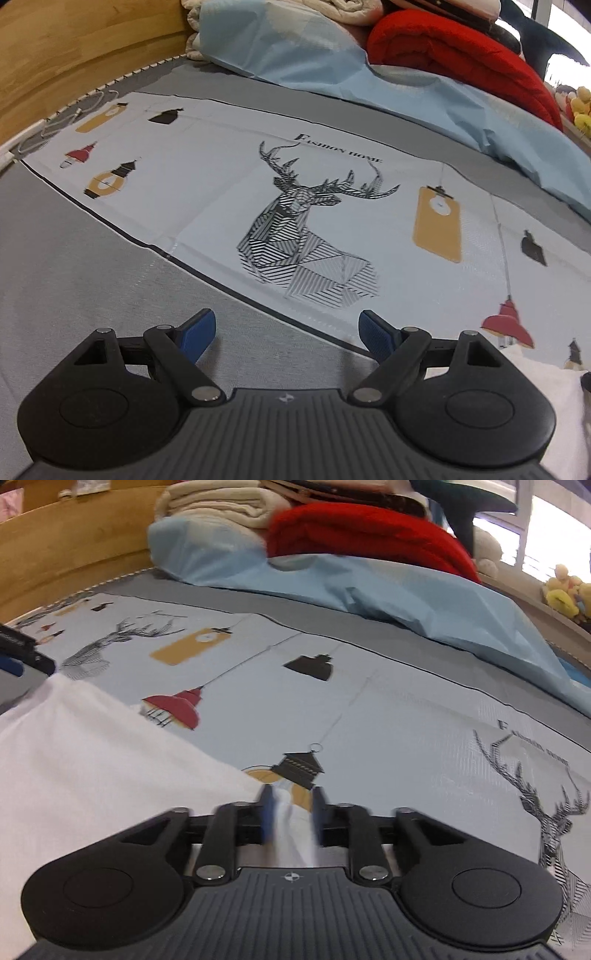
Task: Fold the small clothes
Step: 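Grasp the shirt side with the right gripper and fold it across the body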
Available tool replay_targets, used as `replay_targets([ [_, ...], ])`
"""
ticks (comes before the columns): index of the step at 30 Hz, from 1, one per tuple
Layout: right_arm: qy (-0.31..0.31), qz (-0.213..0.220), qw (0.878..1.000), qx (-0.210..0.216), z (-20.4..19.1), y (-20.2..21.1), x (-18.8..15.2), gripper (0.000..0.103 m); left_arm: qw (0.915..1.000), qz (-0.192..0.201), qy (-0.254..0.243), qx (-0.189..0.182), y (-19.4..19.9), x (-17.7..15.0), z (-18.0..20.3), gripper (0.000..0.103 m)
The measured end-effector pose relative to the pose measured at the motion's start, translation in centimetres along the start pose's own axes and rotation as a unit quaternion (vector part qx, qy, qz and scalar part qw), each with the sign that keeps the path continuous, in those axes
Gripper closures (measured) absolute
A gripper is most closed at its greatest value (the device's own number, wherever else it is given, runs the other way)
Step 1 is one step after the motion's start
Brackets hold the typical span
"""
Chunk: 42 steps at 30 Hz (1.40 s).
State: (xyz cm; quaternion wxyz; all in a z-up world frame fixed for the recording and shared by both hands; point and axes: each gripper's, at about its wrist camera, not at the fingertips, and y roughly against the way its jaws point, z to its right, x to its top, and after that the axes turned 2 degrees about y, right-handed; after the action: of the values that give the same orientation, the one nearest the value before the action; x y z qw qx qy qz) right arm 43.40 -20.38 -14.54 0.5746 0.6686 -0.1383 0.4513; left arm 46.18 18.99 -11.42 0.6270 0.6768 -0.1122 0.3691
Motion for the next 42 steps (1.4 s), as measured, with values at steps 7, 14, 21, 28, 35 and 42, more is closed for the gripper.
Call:
replay_targets([
  [7, -0.076, 0.003, 0.994, -0.078, 6.8, 5.1, 2.3, 0.07, 0.9997, 0.01, -0.019, -0.015, 0.9, 0.0, 0.9, 0.015],
  [14, -0.179, -0.05, 0.98, -0.068, 12.6, 8.1, -1.3, 0.07, 0.9996, 0.009, -0.012, -0.023, 1.6, 0.0, 0.7, 0.015],
  [21, -0.14, -0.079, 0.981, -0.106, 10.2, 6.0, -2.6, 0.103, 0.9951, -0.03, -0.046, -0.082, 1.5, -0.9, 2.8, 0.015],
  [28, -0.136, -0.028, 0.979, -0.146, 10.2, 9.2, -0.8, 0.103, 0.9934, -0.037, -0.106, -0.022, -0.1, -2.7, 5.3, 0.015],
  [35, -0.221, -0.048, 0.968, -0.105, 12.9, 7.7, -2.8, 0.071, 0.9948, -0.044, -0.088, -0.026, -0.4, -2.6, 4.4, 0.015],
  [42, -0.18, -0.077, 0.97, -0.147, 10.8, 5.8, -3.3, 0.099, 0.9945, -0.045, -0.094, -0.012, -1.0, -2.8, 4.9, 0.015],
])
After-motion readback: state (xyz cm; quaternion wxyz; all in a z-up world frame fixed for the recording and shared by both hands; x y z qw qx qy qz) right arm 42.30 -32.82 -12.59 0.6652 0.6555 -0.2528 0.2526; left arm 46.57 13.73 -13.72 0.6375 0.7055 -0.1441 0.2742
